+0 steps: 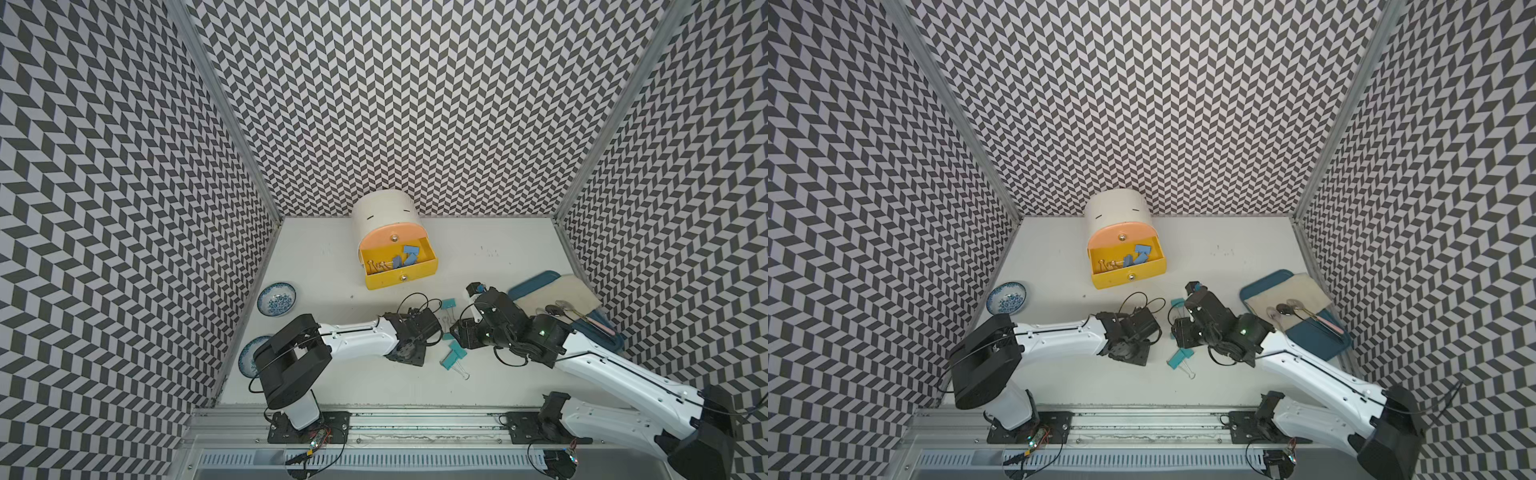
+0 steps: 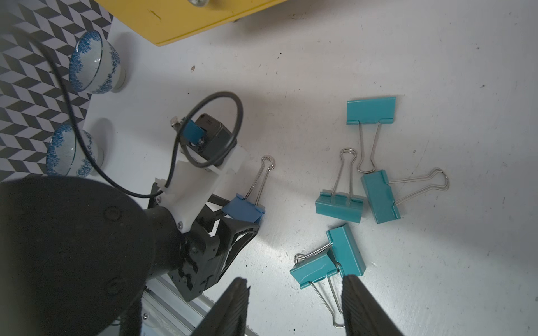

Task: Put the binder clips in the drawer according to color
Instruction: Pick up the binder clip at the center of the board.

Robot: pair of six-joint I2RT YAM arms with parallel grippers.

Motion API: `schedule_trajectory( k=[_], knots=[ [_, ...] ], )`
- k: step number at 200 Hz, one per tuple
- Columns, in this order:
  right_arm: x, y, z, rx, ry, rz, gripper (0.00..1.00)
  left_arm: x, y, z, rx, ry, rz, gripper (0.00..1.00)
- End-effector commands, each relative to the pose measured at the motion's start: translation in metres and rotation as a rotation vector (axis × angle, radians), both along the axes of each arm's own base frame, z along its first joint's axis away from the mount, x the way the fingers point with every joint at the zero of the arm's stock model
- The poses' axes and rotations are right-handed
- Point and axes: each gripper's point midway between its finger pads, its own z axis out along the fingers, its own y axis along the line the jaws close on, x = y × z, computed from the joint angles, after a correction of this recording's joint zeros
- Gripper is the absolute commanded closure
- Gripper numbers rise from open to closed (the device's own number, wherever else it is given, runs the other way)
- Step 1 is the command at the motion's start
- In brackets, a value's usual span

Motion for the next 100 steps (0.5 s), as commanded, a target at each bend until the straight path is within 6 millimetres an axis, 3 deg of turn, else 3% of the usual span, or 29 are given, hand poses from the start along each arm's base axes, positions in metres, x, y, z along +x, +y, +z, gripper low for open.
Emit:
schedule_trajectory(
  k=[1, 58, 82, 100],
  knots=[
    [0.009, -0.006, 0.006, -0.002, -0.047, -0.029, 0.45, 0.007, -0.009, 0.041, -0.050, -0.049, -0.022, 0.64],
    [0.037, -0.033, 0.005, 0.000, -0.053, -0.106, 0.46, 0.022, -0.020, 0.163, -0.162, -0.217, -0.126, 0.66],
    [0.047, -0.036, 0.005, 0.013, -0.051, -0.113, 0.47, 0.046, -0.019, 0.208, -0.142, -0.311, -0.135, 0.66],
    [0.053, -0.032, 0.007, 0.023, -0.053, -0.106, 0.47, 0.071, -0.013, 0.229, -0.124, -0.359, -0.127, 0.66]
  ],
)
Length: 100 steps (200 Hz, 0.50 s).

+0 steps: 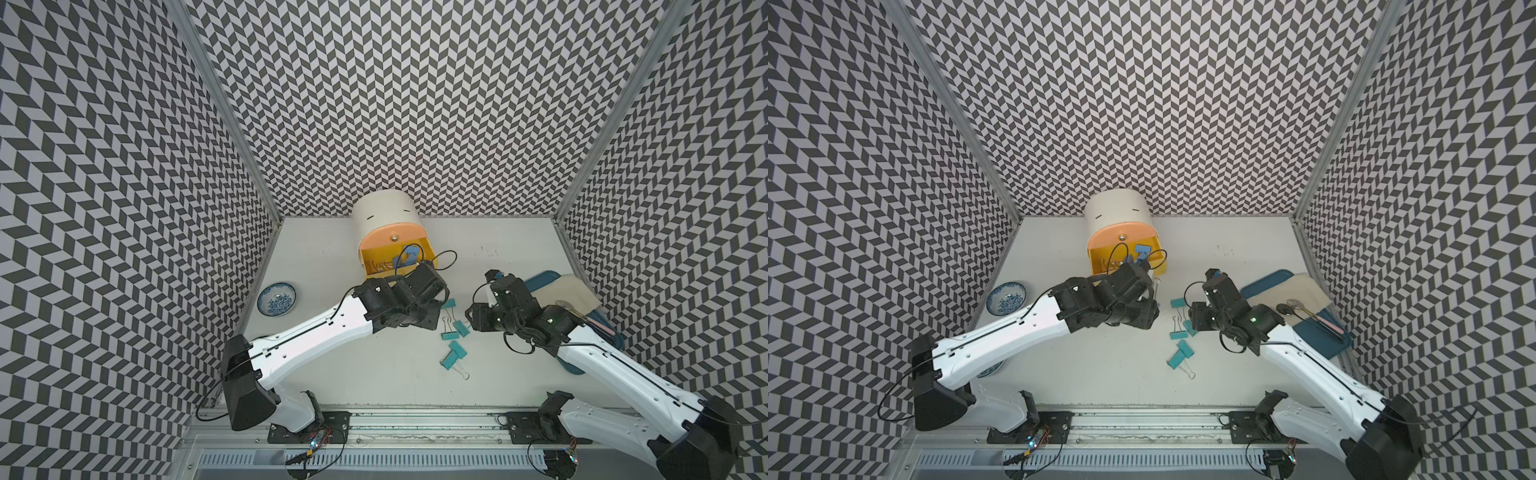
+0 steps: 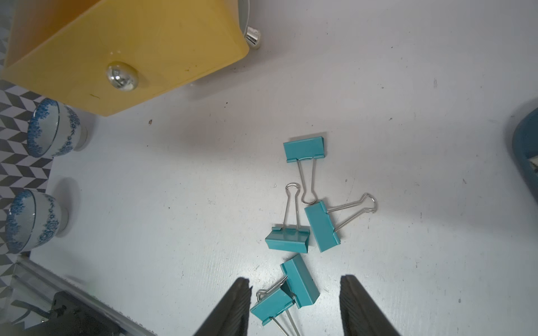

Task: Put the binder clips in the drawer according to color
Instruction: Pick up the binder clip at the center of the board, then place the binder clip in the drawer.

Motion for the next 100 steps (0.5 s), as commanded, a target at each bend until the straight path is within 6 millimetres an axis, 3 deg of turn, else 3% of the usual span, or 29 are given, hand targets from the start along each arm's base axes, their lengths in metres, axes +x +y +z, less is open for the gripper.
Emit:
schedule_trajectory(
  k=[1, 44, 100],
  knots=[
    [0.011, 0.011, 0.007, 0.033, -0.031, 0.041, 0.47, 0.026, 0.026, 0.012, 0.129, -0.058, 0.010, 0.66],
    [0.029, 0.028, 0.021, 0.063, -0.047, 0.058, 0.48, 0.090, 0.055, 0.034, 0.191, -0.168, 0.058, 0.65],
    [0.054, 0.050, 0.036, 0.090, -0.049, 0.086, 0.48, 0.147, 0.098, 0.016, 0.319, -0.216, 0.121, 0.64]
  ],
)
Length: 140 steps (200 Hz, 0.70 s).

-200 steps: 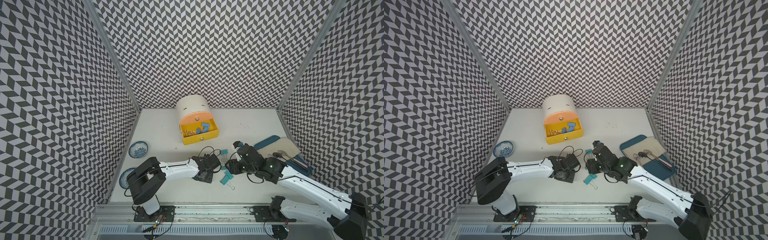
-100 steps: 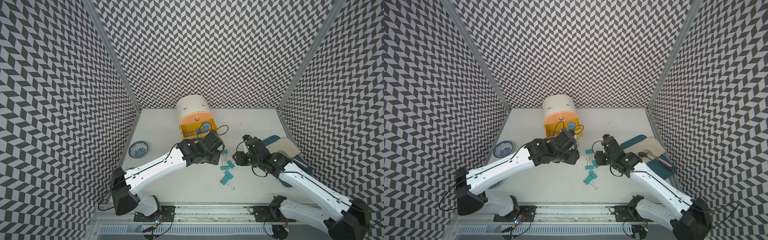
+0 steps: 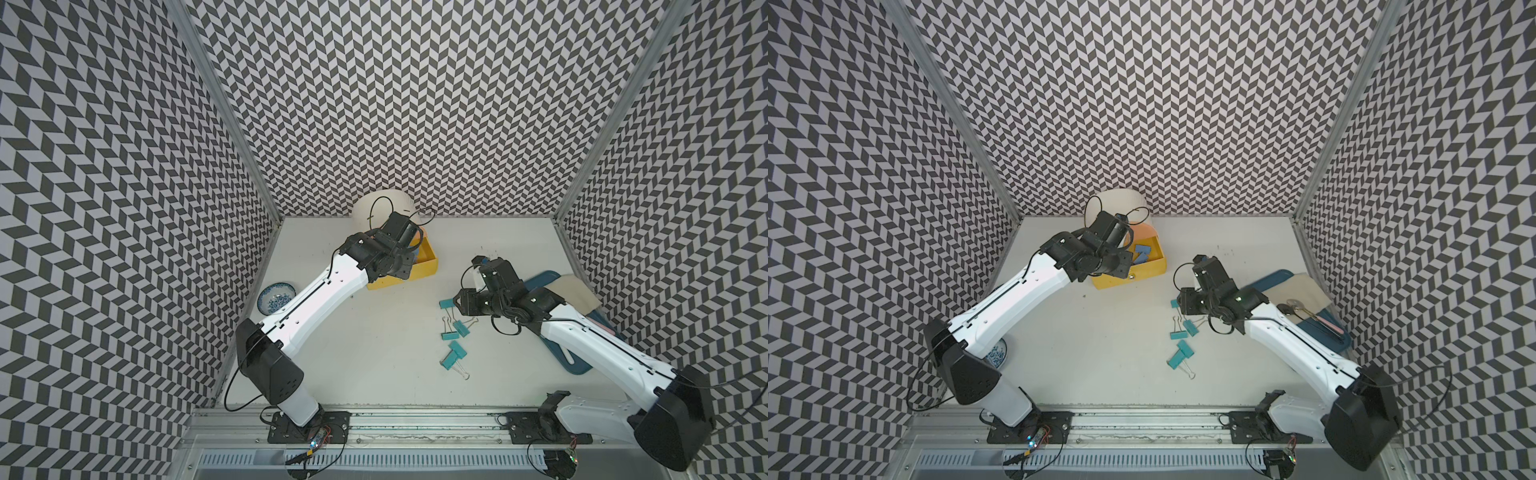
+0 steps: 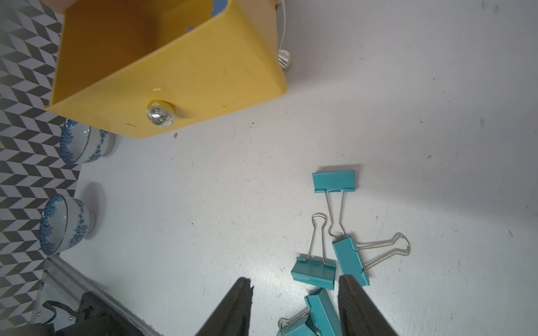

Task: Put the binder clips in the drawer according to color
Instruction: Place the binder clip in the drawer.

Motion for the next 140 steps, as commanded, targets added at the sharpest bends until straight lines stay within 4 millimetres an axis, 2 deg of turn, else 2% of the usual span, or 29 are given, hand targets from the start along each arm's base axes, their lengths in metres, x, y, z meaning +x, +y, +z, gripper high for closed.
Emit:
schedule_trajectory(
  k=[1, 48, 68, 94, 140],
  knots=[
    [0.016, 0.015, 0.019, 0.046, -0.047, 0.028, 0.48, 0.021, 0.015, 0.006, 0.065, -0.063, -0.006, 0.64],
    [0.026, 0.029, 0.022, 0.064, -0.044, 0.060, 0.50, 0.042, 0.030, 0.001, 0.106, -0.086, 0.016, 0.61],
    [0.029, 0.036, 0.023, 0.084, -0.041, 0.078, 0.50, 0.047, 0.033, -0.001, 0.110, -0.094, 0.024, 0.55],
    [0.033, 0.048, 0.023, 0.112, -0.031, 0.105, 0.50, 0.053, 0.034, 0.000, 0.114, -0.109, 0.028, 0.40],
    [0.043, 0.066, 0.028, 0.150, -0.034, 0.129, 0.44, 0.058, 0.031, 0.009, 0.100, -0.129, 0.017, 0.34]
  ],
)
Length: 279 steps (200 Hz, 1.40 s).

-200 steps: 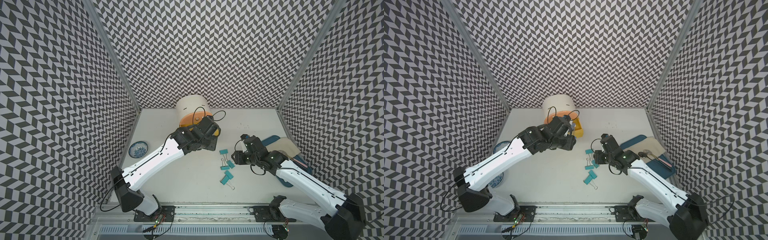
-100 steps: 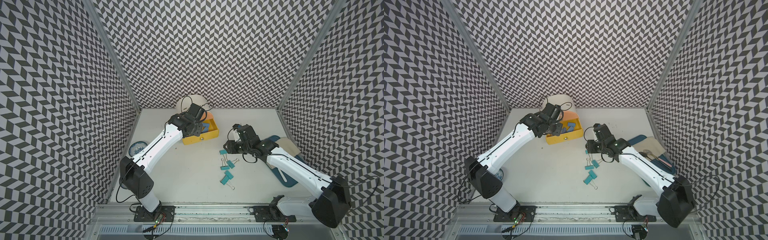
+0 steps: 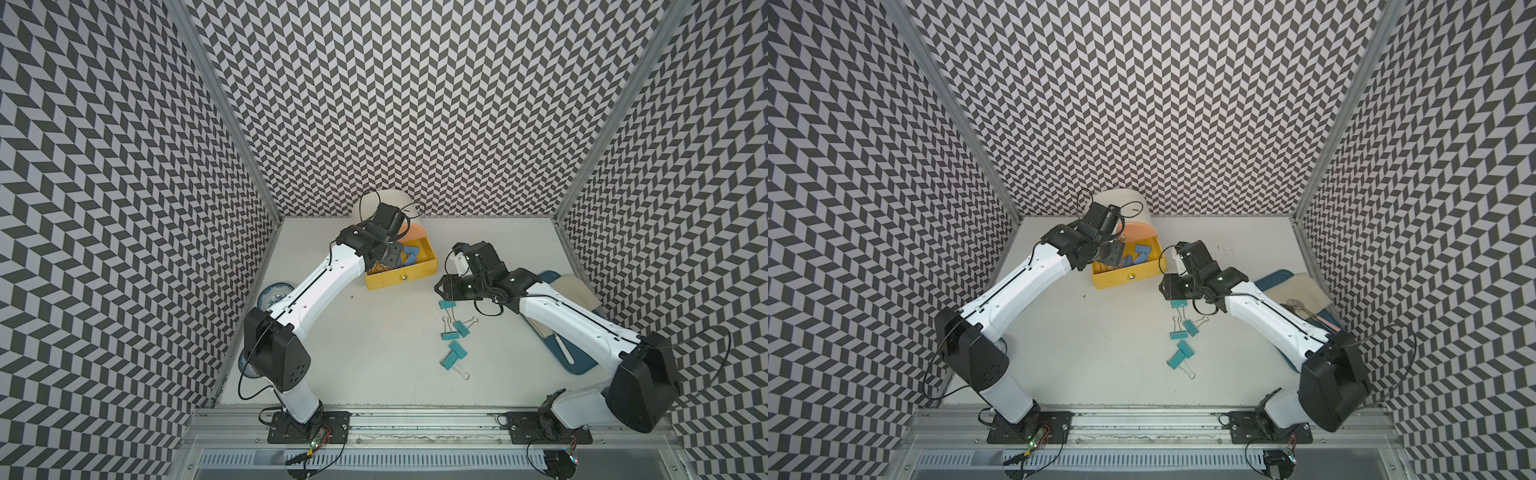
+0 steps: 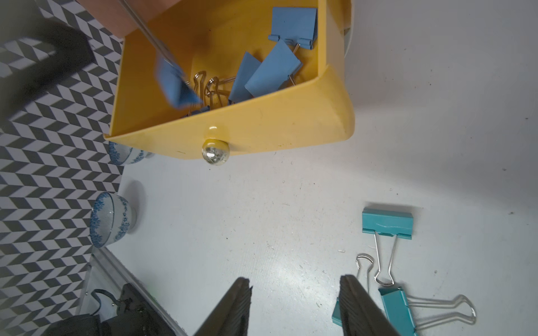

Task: Put the binder clips in the drawer according to color
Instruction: Place the binder clip in the drawer, then close the drawer in the storage box.

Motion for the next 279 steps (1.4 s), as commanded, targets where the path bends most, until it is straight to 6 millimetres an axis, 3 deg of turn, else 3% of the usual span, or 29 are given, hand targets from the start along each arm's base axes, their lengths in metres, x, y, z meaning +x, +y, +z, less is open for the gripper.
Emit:
schedule_trajectory(
  k=[1, 44, 84, 149, 179, 199, 242, 279],
  knots=[
    [0.012, 0.018, 0.021, 0.069, -0.059, 0.027, 0.44, 0.010, -0.002, 0.018, -0.017, -0.054, -0.004, 0.34],
    [0.018, 0.038, 0.025, 0.140, -0.054, 0.061, 0.56, 0.004, -0.004, 0.050, -0.093, -0.093, 0.000, 0.36],
    [0.020, 0.060, 0.027, 0.210, -0.047, 0.092, 0.69, -0.018, 0.002, 0.081, -0.176, -0.112, 0.004, 0.40],
    [0.022, 0.085, 0.024, 0.236, -0.044, 0.112, 0.76, -0.052, 0.039, 0.091, -0.394, -0.057, 0.076, 0.47],
    [0.027, 0.088, 0.017, 0.218, -0.057, 0.089, 0.78, -0.066, 0.050, 0.079, -0.548, -0.008, 0.124, 0.51],
    [0.031, 0.088, 0.013, 0.210, -0.075, 0.073, 0.78, -0.078, 0.053, 0.058, -0.659, 0.057, 0.157, 0.55],
    [0.041, 0.088, -0.001, 0.184, -0.082, 0.045, 0.79, -0.106, 0.048, 0.014, -0.881, 0.192, 0.187, 0.65],
    [0.048, 0.092, -0.004, 0.178, -0.084, 0.037, 0.80, -0.119, 0.038, -0.011, -0.970, 0.270, 0.174, 0.71]
  ],
)
